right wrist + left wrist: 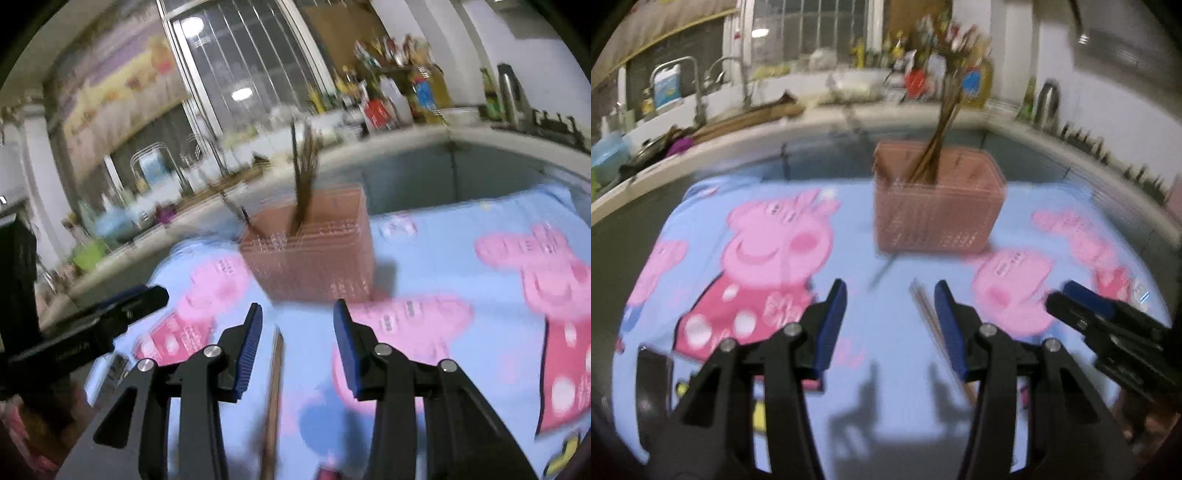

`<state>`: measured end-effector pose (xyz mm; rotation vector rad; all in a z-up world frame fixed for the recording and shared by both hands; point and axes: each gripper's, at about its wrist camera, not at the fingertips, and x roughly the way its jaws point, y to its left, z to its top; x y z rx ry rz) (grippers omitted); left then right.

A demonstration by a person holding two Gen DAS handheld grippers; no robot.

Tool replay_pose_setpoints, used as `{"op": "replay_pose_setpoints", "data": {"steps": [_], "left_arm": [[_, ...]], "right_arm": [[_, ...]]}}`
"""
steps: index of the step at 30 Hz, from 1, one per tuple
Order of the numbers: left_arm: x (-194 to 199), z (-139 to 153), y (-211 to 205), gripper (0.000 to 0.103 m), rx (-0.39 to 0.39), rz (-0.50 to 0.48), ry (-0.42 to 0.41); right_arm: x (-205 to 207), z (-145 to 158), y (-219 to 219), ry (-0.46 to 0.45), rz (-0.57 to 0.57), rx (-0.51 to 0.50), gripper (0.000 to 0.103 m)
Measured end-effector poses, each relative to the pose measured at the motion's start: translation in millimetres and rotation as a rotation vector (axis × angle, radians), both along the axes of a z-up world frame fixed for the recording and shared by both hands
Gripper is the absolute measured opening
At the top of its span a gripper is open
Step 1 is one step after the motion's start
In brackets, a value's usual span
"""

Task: Organize utensils
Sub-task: 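Move both open tools back down to the remaining chopsticks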

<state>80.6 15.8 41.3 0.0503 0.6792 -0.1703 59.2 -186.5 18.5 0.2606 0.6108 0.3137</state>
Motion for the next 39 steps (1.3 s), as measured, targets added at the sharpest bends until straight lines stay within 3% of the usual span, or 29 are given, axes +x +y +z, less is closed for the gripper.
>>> {"op": "replay_pose_setpoints", "data": {"steps": [6,14,39], "left_arm": [[-18.3,-32.1,4.2,0.047,0.037,0.039,0.048],[-29.0,-39.6,5.0,0.047,0.048,0.040,0.052],[-33.3,-51.9,9.2,0.047,0.050,0.053,0.077]], "right_arm": [[-25.7,-45.5,11.8,0.150,0.026,-0.003,0.002],[-45.5,-46.2,17.5,0.151,0.020,-0.039,0.002],[-53.7,-48.8,38.2,0.154,0.069,-0.121,0.000]]}}
